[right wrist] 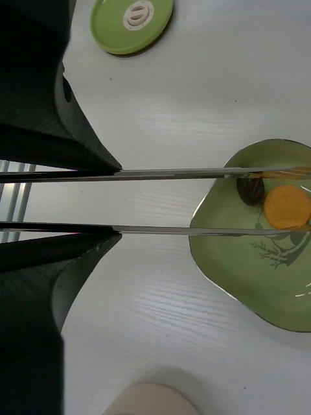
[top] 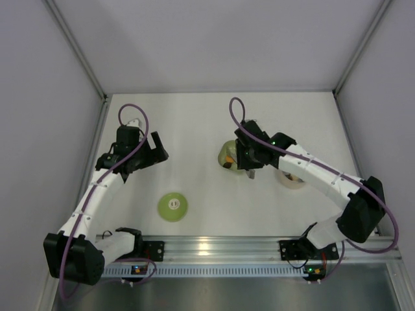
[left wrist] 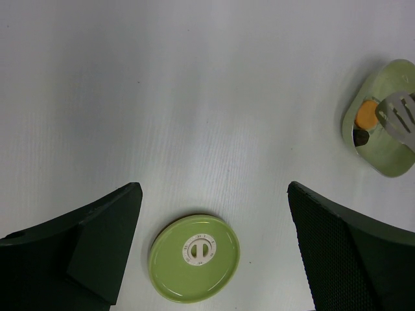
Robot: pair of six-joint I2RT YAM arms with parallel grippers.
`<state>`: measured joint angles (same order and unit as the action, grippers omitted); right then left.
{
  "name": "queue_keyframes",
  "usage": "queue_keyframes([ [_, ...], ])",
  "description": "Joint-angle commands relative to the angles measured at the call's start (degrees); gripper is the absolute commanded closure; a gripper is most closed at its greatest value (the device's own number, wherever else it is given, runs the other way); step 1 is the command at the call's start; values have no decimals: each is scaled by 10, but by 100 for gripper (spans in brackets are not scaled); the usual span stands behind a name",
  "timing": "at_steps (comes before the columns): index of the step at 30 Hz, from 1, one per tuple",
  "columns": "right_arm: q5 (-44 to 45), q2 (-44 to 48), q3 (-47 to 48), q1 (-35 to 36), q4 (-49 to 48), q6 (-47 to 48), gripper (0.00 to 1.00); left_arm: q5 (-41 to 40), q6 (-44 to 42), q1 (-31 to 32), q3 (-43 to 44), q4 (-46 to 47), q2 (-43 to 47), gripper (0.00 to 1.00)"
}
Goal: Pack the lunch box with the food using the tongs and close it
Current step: Pick up the fake food from the plate.
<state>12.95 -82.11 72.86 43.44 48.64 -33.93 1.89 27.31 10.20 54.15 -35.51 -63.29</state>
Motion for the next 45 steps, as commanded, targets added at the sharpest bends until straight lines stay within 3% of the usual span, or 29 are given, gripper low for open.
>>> queue_keyframes([
  [1,-28,-24,26,6,-72,12,61,-6,-2,2,1,28,1,1],
  [28,53,-63,39,32,-22,11,57,-2,-2,2,-1,27,3,1],
  [45,38,-54,-2,34,-20,18,56,-3,-2,2,0,28,2,1],
])
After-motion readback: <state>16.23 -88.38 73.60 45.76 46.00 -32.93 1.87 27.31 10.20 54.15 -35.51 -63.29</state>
